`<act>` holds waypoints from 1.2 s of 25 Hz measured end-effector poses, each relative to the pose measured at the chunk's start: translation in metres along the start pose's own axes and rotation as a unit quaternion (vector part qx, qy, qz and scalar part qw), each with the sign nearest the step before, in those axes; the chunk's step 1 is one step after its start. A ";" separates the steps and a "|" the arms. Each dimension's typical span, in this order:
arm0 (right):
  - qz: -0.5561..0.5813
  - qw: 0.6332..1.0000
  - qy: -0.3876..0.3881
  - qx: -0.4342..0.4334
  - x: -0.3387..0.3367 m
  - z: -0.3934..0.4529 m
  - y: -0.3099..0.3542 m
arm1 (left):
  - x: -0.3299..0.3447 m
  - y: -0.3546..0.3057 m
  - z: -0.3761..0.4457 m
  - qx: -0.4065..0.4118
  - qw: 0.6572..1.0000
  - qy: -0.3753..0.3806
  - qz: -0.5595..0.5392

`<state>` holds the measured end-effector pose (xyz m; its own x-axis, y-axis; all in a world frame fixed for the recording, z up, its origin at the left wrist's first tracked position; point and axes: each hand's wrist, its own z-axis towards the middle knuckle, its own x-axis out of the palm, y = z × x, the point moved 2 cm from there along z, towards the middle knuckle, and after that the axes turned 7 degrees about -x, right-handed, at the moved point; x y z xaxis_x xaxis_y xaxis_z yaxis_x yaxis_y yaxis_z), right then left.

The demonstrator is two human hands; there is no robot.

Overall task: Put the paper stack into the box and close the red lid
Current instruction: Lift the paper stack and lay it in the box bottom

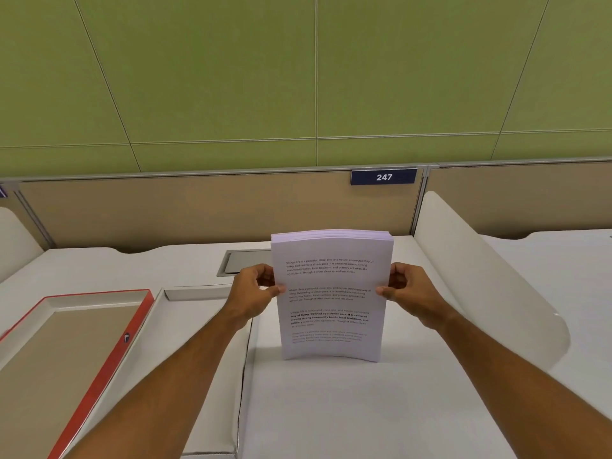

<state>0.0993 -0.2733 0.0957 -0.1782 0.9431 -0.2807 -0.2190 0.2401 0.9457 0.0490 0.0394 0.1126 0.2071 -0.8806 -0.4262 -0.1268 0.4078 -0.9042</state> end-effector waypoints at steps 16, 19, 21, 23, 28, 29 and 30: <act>-0.023 1.000 -0.017 0.004 0.007 -0.011 -0.007 | 0.009 0.015 -0.009 -0.035 0.999 -0.011 0.001; -0.016 1.000 -0.022 -0.001 0.007 -0.011 0.003 | 0.005 0.015 -0.014 -0.048 0.999 -0.011 -0.023; -0.002 1.000 -0.015 -0.002 0.007 -0.009 0.013 | -0.002 0.013 -0.017 -0.052 0.997 -0.006 -0.052; 0.021 1.000 -0.006 -0.009 0.009 -0.008 0.026 | -0.012 0.008 -0.019 -0.052 0.995 -0.006 -0.087; 0.055 0.998 0.002 -0.015 0.026 -0.002 0.058 | -0.046 -0.006 -0.027 -0.049 0.988 -0.033 -0.142; 0.057 0.998 0.004 -0.014 0.032 0.001 0.065 | -0.055 -0.007 -0.029 -0.046 0.988 -0.039 -0.144; 0.061 0.998 0.008 -0.013 0.038 0.004 0.071 | -0.063 -0.006 -0.031 -0.046 0.987 -0.043 -0.147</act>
<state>0.0804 -0.2193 0.1526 -0.2202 0.9610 -0.1670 -0.2199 0.1179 0.9684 0.0062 0.0849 0.1463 0.3295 -0.9321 -0.1504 -0.1350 0.1111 -0.9846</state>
